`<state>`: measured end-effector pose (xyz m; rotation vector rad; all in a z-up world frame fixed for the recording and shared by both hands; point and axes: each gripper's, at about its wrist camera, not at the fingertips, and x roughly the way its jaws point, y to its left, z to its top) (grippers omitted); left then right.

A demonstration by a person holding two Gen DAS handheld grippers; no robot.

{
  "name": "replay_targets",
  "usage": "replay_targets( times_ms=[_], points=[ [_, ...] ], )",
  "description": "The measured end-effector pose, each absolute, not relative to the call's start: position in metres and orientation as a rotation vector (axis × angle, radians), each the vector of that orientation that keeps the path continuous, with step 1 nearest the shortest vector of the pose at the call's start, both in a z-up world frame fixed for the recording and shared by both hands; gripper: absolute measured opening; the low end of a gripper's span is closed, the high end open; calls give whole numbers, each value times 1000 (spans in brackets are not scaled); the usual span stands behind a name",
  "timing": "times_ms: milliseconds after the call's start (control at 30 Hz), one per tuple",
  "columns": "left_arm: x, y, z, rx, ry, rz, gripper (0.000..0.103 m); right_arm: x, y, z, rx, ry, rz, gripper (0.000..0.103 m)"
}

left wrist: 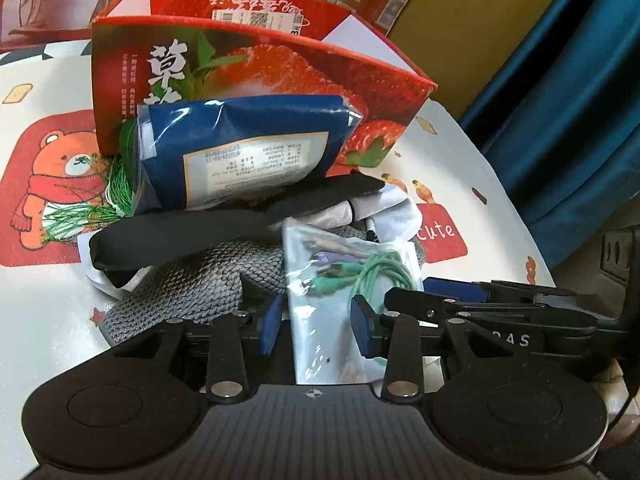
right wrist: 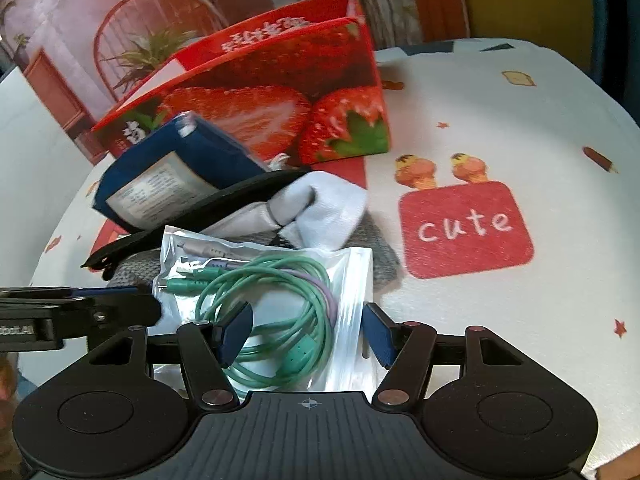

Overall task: Organize soft objects
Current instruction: 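Lift the cable bag and carry it toward the red box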

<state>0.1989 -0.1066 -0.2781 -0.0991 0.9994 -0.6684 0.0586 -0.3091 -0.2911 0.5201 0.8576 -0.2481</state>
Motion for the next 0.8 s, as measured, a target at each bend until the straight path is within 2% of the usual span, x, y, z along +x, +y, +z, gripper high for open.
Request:
replay_targets(
  times_ms=[100,233,800],
  points=[
    [200,-104,-281,-91,1005,-640,39,67,-300,-289,487,859,-208,58],
    [205,-92,-286,-123,1019,-609,32,75,-293,-289,454,861,-193,58],
    [213,-94,-294,-130,1037,-593,31,81,-298,-300,583,878,-160,62]
  ],
)
